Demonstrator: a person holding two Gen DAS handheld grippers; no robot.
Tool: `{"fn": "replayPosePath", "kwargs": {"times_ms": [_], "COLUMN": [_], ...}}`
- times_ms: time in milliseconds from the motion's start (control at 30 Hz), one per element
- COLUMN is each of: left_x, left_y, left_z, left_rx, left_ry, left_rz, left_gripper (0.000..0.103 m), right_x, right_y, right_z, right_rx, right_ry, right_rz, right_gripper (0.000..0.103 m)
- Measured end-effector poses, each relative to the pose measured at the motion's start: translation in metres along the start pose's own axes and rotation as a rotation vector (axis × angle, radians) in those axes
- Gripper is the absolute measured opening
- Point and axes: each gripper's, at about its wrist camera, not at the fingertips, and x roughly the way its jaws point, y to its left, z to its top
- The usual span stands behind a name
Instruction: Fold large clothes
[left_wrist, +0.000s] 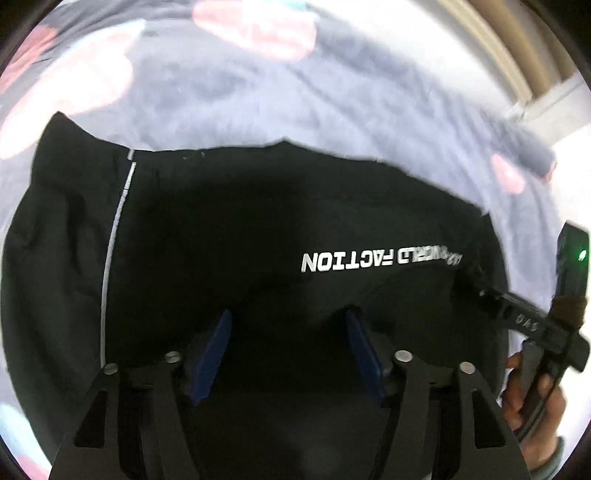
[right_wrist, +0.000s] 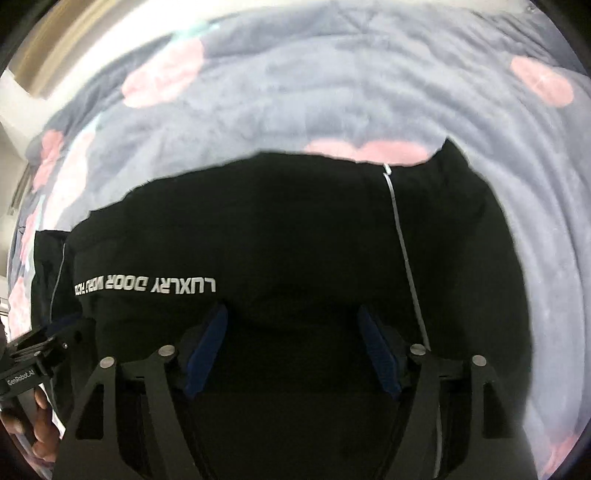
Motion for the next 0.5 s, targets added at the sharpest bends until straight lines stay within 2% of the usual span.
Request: {"fn": "replayPosePath", "kwargs": {"times_ms": [167,267,333,500], "left_x": [0.008,0.003,-0.013,-0.061], "left_y": [0.004,0.004,0.008,0.021], "left_z": [0.008,0.001,-0.008,-0.033], "left_rx": [-0.006,0.0,0.013,0.031], "left_ry": [0.009,-0.018,-0.038,-0.122], "left_rz": [0.018,-0.001,-0.022,-0.054], "left_gripper": [0.079,0.079,0.079,0.08], "right_x": [0.003,-0.013,-0.033,-0.078], "right_y": [-0.007,-0.012,-0.024,-0.055], "right_z": [-0.007,-0.007,-0.018,-0.049], "right_rx": [-0.027,-0.013,0.02,0.052], "right_ry": [-0.009,-0.019,-0.044,-0.123], "right_rz": [-0.001,0.042,0.085,0.075], "right_gripper": [0.078,0.078,0.078,0.079]}}
